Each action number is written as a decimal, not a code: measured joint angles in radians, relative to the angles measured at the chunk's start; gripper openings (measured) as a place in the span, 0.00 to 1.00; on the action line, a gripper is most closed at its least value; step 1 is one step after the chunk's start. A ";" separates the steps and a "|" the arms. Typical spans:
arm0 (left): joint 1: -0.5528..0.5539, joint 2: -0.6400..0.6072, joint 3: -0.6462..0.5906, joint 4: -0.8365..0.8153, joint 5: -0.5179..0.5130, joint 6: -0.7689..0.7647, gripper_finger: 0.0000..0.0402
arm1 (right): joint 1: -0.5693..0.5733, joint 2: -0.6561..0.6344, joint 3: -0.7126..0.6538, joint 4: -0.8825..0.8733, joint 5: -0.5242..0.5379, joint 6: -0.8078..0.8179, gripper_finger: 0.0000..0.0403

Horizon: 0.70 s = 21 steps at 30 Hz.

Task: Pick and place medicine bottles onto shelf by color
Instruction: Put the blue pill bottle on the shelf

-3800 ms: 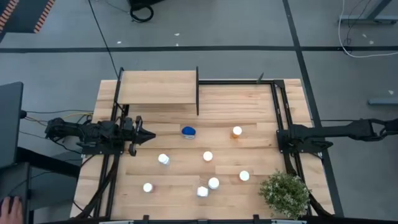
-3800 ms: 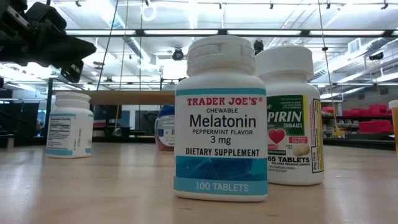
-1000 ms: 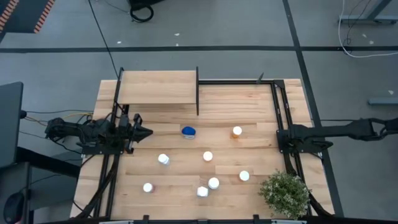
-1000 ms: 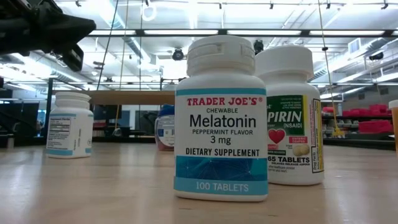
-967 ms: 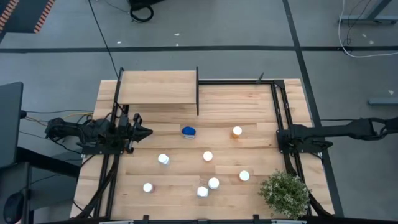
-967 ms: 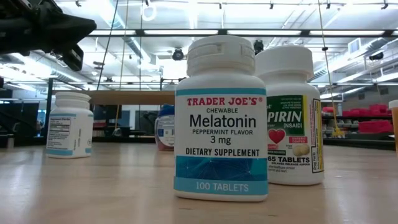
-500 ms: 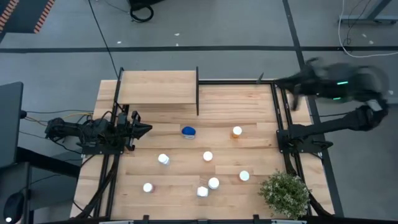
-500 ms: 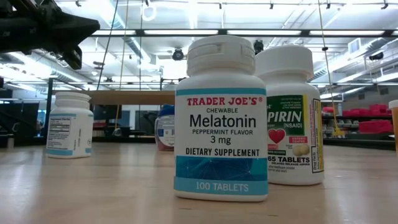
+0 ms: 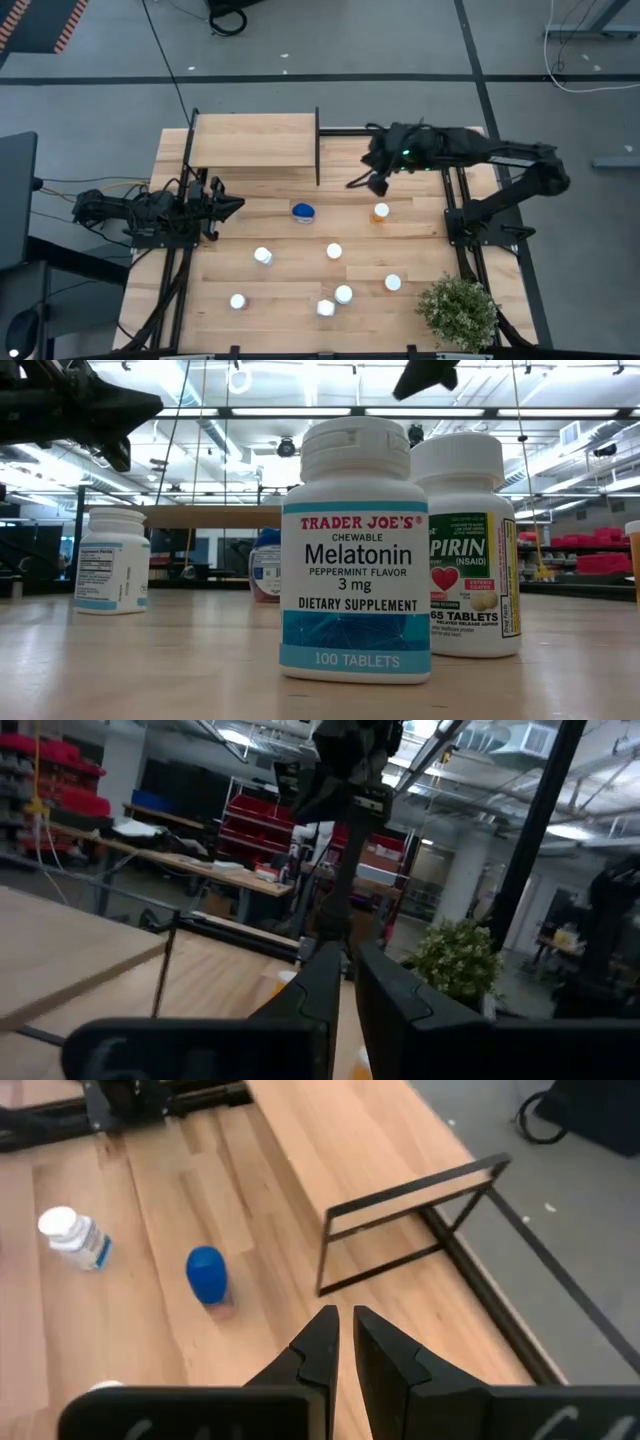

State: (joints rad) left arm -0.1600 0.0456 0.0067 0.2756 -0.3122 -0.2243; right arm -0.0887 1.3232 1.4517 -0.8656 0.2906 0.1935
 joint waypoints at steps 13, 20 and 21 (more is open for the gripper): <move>0.000 0.174 0.346 -0.440 -0.163 0.104 0.24 | 0.017 0.023 -0.024 0.056 0.117 0.198 0.10; 0.000 0.347 0.510 -0.480 -0.163 0.184 0.41 | 0.073 0.025 -0.264 0.278 0.175 0.356 0.10; 0.000 0.366 0.519 -0.481 -0.164 0.183 0.42 | 0.078 0.026 -0.300 0.299 0.175 0.379 0.10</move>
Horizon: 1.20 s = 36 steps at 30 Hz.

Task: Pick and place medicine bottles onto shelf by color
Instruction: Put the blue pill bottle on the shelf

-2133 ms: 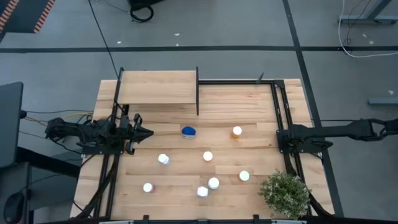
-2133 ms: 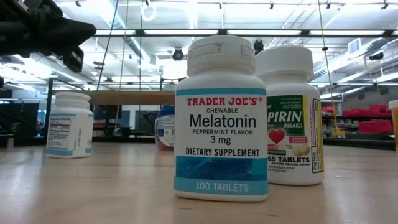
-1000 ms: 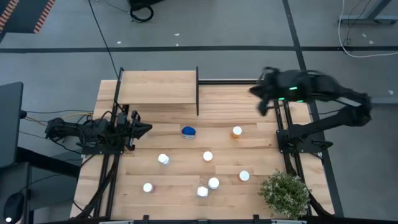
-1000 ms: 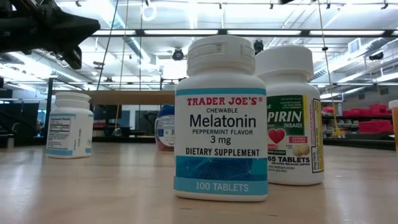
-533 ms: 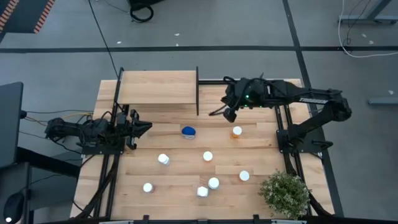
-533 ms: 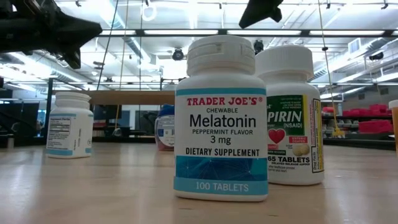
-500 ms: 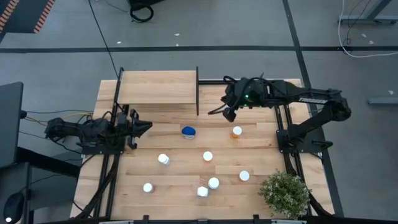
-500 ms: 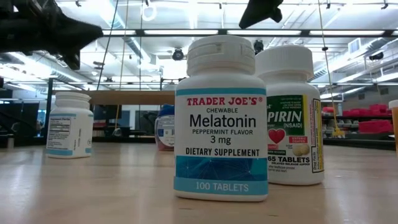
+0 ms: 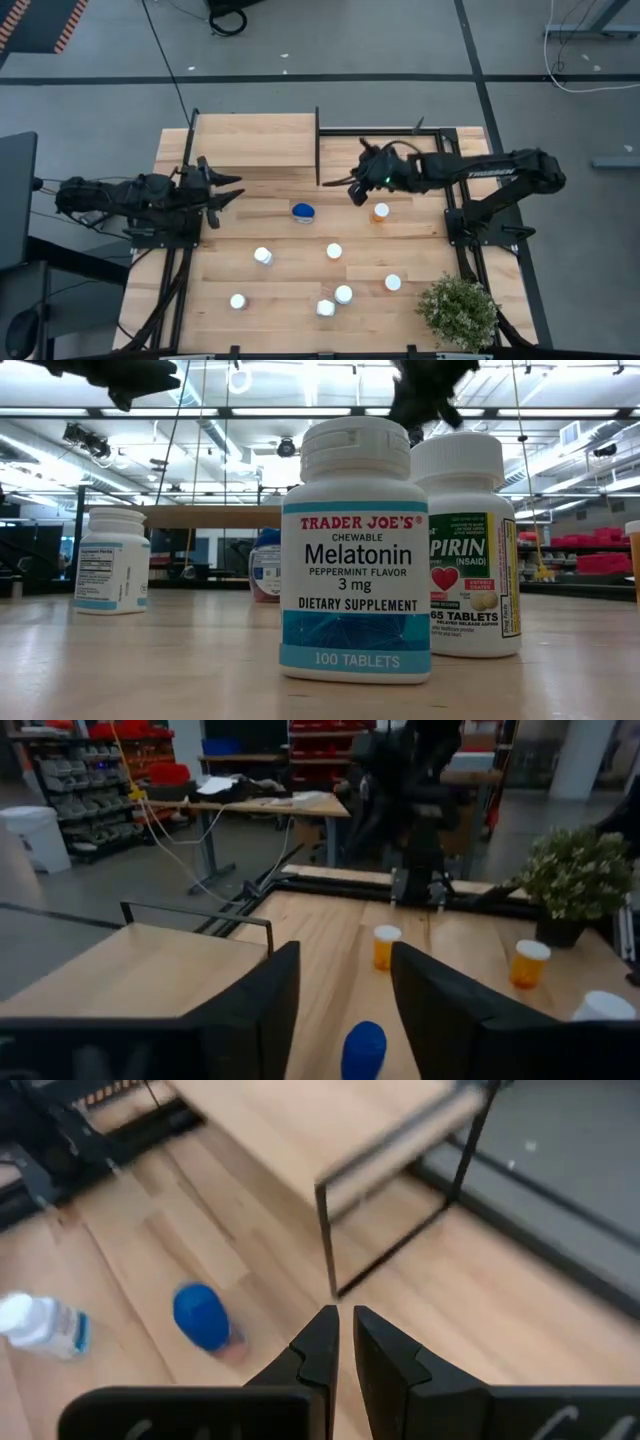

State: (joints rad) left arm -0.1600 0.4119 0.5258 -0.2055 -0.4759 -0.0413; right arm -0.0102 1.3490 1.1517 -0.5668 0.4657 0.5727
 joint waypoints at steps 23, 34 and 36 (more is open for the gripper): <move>0.048 0.282 0.013 0.067 0.018 0.047 0.47 | -0.003 -0.001 -0.095 0.001 -0.145 0.065 0.16; 0.051 0.282 0.012 0.049 0.028 0.064 0.50 | 0.141 0.035 -0.094 -0.161 -0.160 0.139 0.56; 0.051 0.282 0.011 0.046 0.028 0.064 0.50 | 0.143 0.065 -0.093 -0.111 -0.150 0.121 0.61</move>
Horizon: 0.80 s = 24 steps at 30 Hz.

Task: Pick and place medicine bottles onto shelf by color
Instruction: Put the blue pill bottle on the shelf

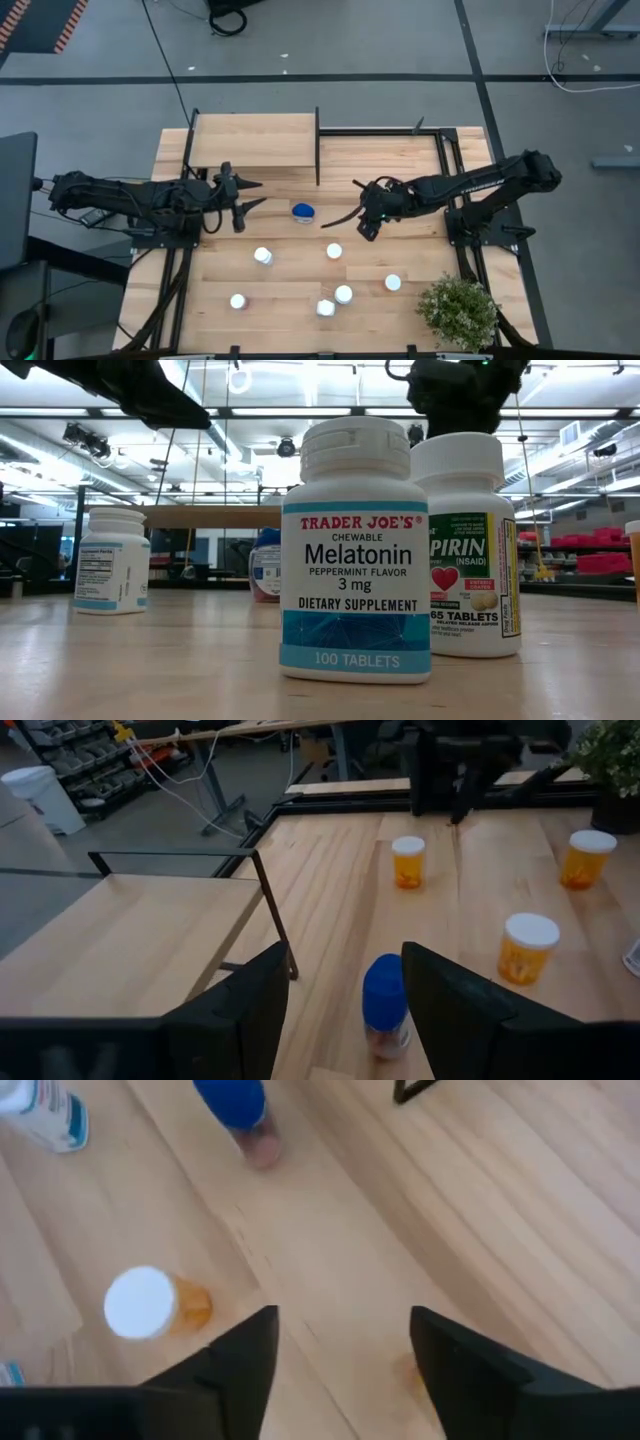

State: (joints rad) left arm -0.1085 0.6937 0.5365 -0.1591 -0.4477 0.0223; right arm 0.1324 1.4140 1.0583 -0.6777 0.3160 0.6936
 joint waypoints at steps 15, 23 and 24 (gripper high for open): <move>0.001 -0.001 0.000 0.016 0.000 0.016 0.50 | -0.062 0.485 0.402 0.145 -0.024 -0.507 0.67; 0.000 -0.002 0.000 -0.011 0.000 0.015 0.51 | -0.095 0.539 0.454 0.177 -0.084 -0.533 0.67; 0.000 -0.003 -0.001 -0.012 0.000 0.015 0.51 | -0.098 0.548 0.454 0.180 -0.090 -0.534 0.67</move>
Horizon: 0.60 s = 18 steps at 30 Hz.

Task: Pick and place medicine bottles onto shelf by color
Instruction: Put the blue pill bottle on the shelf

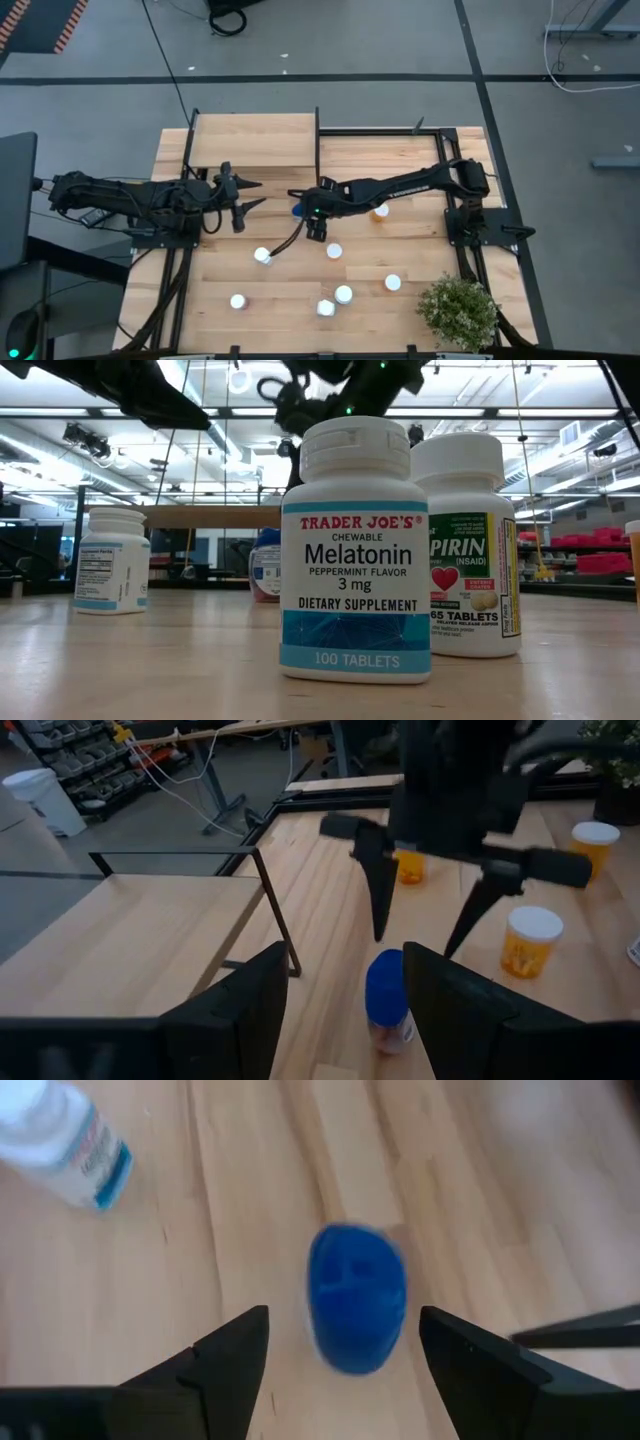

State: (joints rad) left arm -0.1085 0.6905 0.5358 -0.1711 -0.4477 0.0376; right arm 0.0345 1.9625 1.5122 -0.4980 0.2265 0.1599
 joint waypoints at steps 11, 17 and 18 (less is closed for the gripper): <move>0.000 -0.052 -0.001 0.001 0.000 -0.018 0.49 | -0.032 0.040 -0.005 0.077 -0.052 0.013 0.67; 0.000 -0.067 -0.001 0.002 0.000 -0.017 0.49 | -0.032 0.041 -0.038 0.078 -0.053 0.025 0.67; -0.001 -0.070 -0.001 -0.005 0.000 -0.018 0.49 | -0.032 0.041 -0.044 0.074 -0.053 0.030 0.67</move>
State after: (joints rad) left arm -0.1091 0.6209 0.5350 -0.1764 -0.4473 0.0200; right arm 0.0021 2.0033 1.4678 -0.4238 0.1738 0.1899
